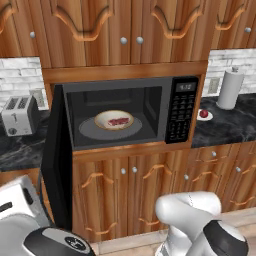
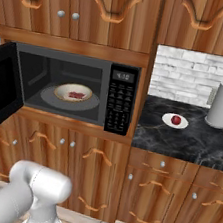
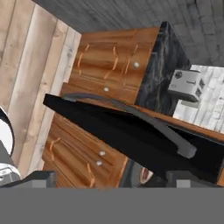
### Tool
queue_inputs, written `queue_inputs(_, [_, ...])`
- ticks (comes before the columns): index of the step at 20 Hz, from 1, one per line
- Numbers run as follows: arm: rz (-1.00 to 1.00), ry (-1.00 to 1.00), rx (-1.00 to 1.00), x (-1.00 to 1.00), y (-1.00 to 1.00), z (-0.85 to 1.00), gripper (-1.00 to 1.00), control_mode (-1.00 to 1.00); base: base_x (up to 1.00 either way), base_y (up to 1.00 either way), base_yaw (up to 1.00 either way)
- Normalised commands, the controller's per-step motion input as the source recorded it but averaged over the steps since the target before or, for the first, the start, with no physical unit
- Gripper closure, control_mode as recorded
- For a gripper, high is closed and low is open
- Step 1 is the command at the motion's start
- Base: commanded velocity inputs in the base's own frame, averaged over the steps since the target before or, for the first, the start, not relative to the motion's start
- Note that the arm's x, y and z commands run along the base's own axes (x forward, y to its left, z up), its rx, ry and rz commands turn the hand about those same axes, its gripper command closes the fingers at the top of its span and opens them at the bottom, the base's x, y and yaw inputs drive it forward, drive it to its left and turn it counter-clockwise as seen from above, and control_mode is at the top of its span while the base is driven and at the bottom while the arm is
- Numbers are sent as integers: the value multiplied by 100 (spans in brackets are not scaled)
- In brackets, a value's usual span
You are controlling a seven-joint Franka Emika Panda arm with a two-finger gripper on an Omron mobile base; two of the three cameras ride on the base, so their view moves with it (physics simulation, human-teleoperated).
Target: Remove the apple from the bowl and place it on the small plate. Then place the bowl with only the steak in the microwave, close the door, and press the start button to microwave the steak.
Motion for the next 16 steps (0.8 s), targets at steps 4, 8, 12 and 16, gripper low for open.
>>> queue_inputs(4, [0, 18, -11, 91, 79, -92, -100, -100, 0, 0, 0])
queue_inputs(8, [0, 13, -6, 100, 63, -65, -100, -100, 0, 0, 0])
queue_inputs(12, [3, 8, -2, 100, 50, -64, -100, -100, 0, 0, 0])
queue_inputs(16, [3, 4, -3, 61, 26, -38, -100, -100, 0, 0, 0])
